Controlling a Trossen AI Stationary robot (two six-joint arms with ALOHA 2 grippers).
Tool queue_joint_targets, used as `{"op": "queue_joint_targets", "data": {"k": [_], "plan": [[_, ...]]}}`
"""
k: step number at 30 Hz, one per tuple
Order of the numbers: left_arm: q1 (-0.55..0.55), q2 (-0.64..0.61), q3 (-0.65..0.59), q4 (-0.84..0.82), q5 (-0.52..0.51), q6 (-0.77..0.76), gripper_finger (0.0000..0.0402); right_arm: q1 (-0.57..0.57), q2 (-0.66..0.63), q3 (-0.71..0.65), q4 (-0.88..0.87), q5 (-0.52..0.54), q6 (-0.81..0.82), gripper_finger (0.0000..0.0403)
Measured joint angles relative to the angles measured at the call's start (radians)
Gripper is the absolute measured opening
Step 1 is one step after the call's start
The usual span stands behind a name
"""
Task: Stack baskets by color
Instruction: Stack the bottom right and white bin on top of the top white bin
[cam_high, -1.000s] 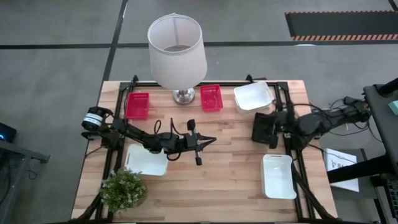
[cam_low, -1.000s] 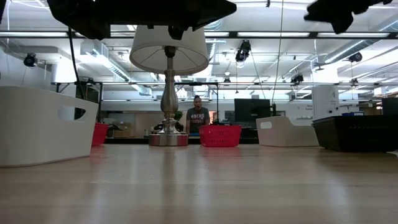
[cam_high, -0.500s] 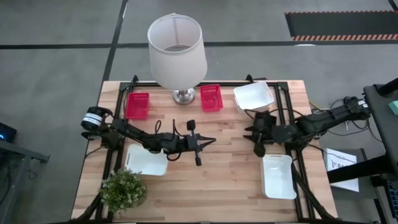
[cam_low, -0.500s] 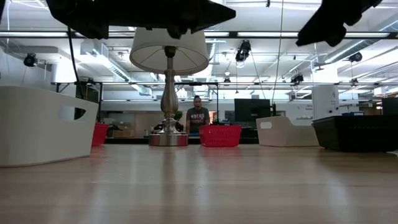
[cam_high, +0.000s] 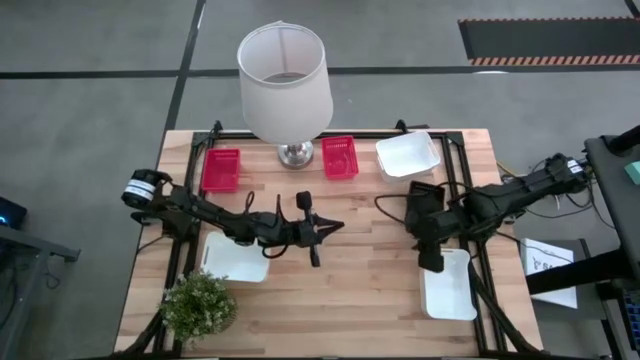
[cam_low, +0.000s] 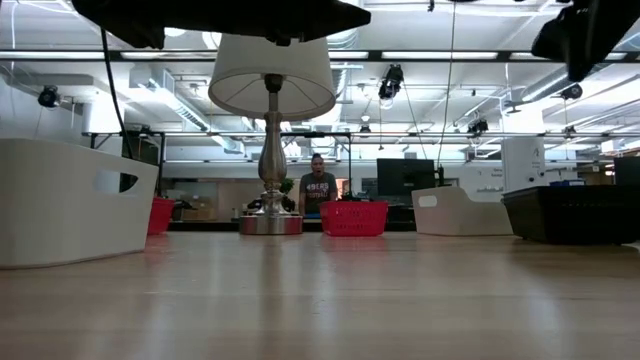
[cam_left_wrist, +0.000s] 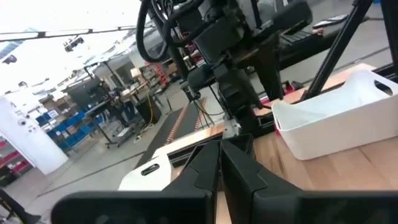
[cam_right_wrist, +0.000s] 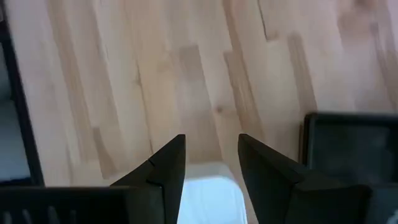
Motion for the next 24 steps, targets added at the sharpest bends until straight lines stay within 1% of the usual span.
{"op": "queue_joint_targets", "data": {"k": [3, 6, 7, 10, 13, 16, 20, 21, 24], "plan": [[0.0, 0.0, -0.002, 0.002, 0.0, 0.008, 0.0001, 0.044, 0.046, 0.045, -0.093, 0.001, -0.001, 0.0139], [0.0, 0.0, -0.007, 0.0, -0.001, 0.008, 0.0001, 0.095, 0.077, 0.076, -0.144, 0.003, -0.012, 0.0138], [0.0, 0.0, -0.008, 0.001, -0.001, 0.008, 0.0001, 0.112, 0.087, 0.08, -0.165, -0.01, -0.03, 0.0137], [0.0, 0.0, -0.008, 0.001, -0.001, 0.008, 0.0001, 0.164, 0.11, 0.082, -0.17, -0.091, -0.083, 0.0127], [0.0, 0.0, -0.008, 0.002, -0.001, 0.008, 0.0001, 0.212, 0.122, 0.08, -0.171, -0.167, -0.088, 0.0106], [0.0, 0.0, -0.008, 0.002, -0.001, 0.008, 0.0001, 0.252, 0.139, 0.077, -0.169, -0.239, -0.074, 0.0075], [0.0, 0.0, -0.008, 0.002, -0.002, 0.008, 0.0001, 0.296, 0.156, 0.049, -0.166, -0.277, -0.062, 0.0025], [0.0, 0.0, -0.008, 0.002, -0.002, 0.008, 0.0001, 0.304, 0.161, 0.035, -0.165, -0.298, -0.06, 0.0017], [0.0, 0.0, -0.008, 0.002, -0.002, 0.01, 0.0001, 0.314, 0.184, -0.006, -0.16, -0.384, -0.051, 0.001]]}}
